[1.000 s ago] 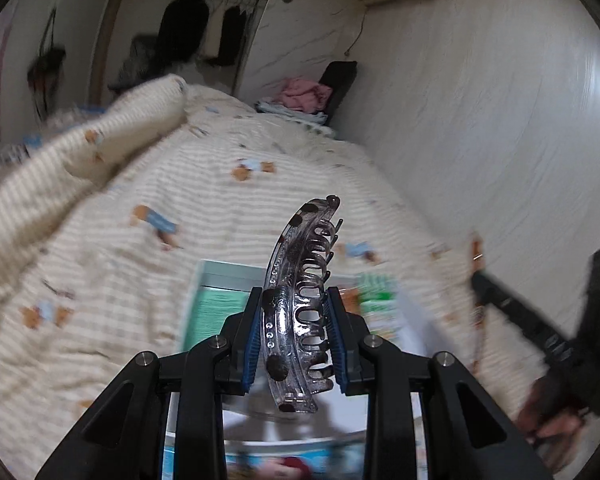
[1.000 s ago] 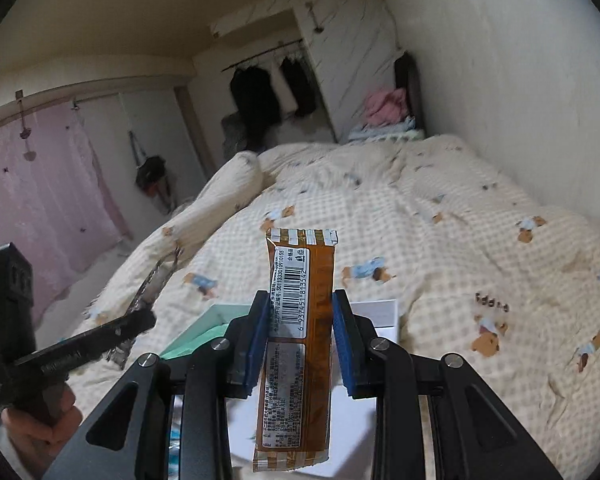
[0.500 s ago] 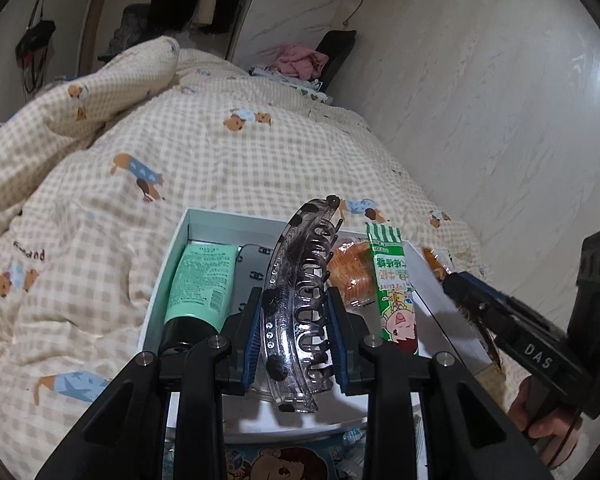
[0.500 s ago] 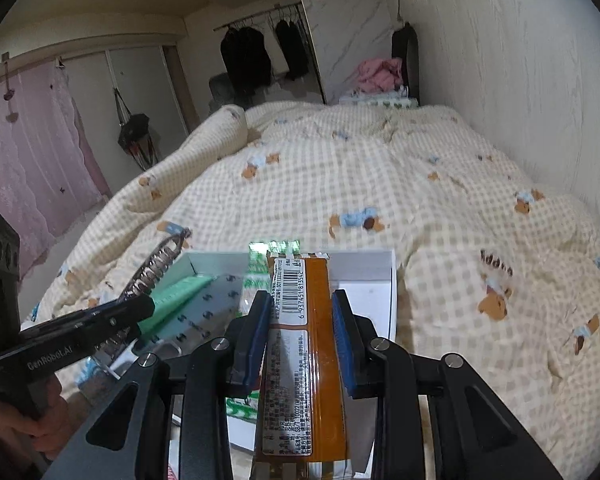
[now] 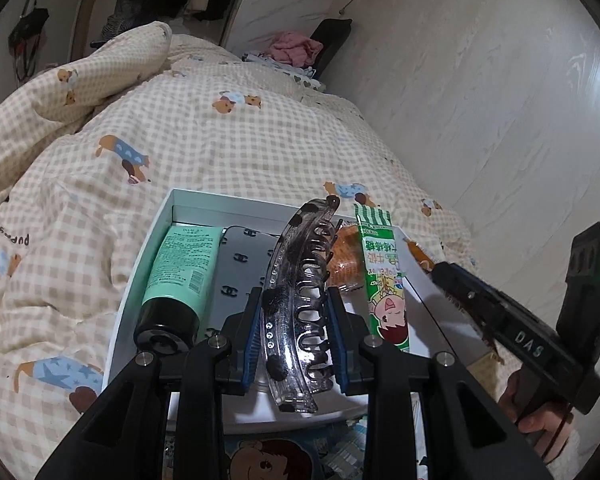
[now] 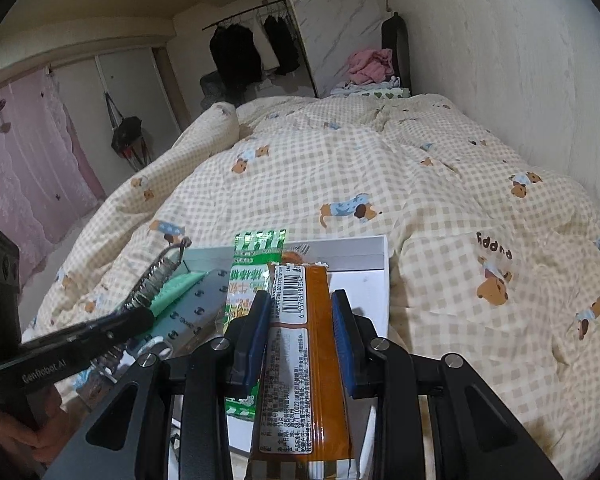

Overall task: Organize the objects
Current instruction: 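Lower and release the claw clip and biscuit pack into the box with both grippers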

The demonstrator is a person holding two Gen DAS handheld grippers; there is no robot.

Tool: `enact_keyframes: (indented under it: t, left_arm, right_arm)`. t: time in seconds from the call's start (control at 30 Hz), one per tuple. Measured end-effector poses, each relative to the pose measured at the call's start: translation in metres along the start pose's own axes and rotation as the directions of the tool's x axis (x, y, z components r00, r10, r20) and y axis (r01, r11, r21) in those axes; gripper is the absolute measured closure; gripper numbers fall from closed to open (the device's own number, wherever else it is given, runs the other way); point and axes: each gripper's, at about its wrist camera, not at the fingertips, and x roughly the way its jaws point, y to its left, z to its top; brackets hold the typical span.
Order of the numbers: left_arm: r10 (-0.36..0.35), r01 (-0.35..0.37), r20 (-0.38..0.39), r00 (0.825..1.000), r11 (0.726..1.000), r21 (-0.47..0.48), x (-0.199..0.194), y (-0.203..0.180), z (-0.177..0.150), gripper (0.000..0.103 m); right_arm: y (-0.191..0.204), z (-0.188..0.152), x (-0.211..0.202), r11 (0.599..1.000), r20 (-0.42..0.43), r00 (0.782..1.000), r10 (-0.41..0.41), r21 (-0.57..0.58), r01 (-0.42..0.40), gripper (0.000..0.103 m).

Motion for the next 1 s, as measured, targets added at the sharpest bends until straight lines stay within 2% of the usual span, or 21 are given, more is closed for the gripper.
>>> enact_keyframes:
  t: [0.13,0.3,0.37,0.4,0.43,0.47,0.53,0.63,0.8,1.0]
  left_arm:
    - [-0.007,0.007,-0.015,1.000,1.000,-0.024,0.006,0.003,0.009,0.071]
    - [0.011,-0.012,-0.023,1.000,0.999,-0.053,0.010,0.012,0.016,0.071]
    - [0.007,-0.011,-0.050,0.999,0.998,-0.066,0.014,0.015,0.013,0.071]
    - [0.007,-0.012,-0.068,0.998,0.997,-0.075,0.015,0.017,0.013,0.071]
    - [-0.006,-0.002,-0.092,0.996,0.996,-0.092,0.017,0.018,0.013,0.070]
    - [-0.019,0.009,-0.101,0.995,0.994,-0.106,0.018,0.019,0.013,0.068]
    - [-0.062,0.048,-0.094,0.994,0.989,-0.142,0.016,0.022,0.013,0.059]
    - [-0.082,0.073,-0.053,0.995,0.983,-0.167,0.007,0.025,0.014,0.050]
    - [-0.098,0.094,-0.012,0.995,0.982,-0.163,-0.015,0.024,0.015,0.046]
    - [-0.113,0.114,0.014,0.993,0.991,-0.070,-0.053,0.005,0.026,0.043]
  right_arm:
    - [-0.006,0.010,0.005,0.999,0.012,0.999,0.031,0.035,-0.031,0.072]
    - [-0.006,0.014,0.014,1.000,-0.003,1.000,0.014,0.016,-0.014,0.072]
    - [-0.007,0.014,0.016,1.000,-0.015,1.000,0.016,0.018,-0.016,0.067]
    - [-0.008,0.013,0.015,1.000,-0.011,1.000,0.013,0.022,-0.013,0.047]
    - [-0.008,0.013,0.012,1.000,0.004,1.000,0.005,0.027,-0.005,0.021]
    - [-0.008,0.013,0.008,0.999,0.027,1.000,-0.005,0.032,0.004,0.013]
    - [-0.009,0.015,-0.002,0.999,0.071,0.997,0.005,0.039,-0.007,0.012]
    - [-0.011,0.018,-0.012,0.997,0.093,0.995,0.039,0.061,-0.045,0.012]
    - [-0.012,0.025,-0.026,0.988,0.080,0.989,0.124,0.087,-0.131,0.012]
    - [0.009,0.042,-0.057,0.980,0.053,0.979,0.195,-0.037,-0.193,0.012]
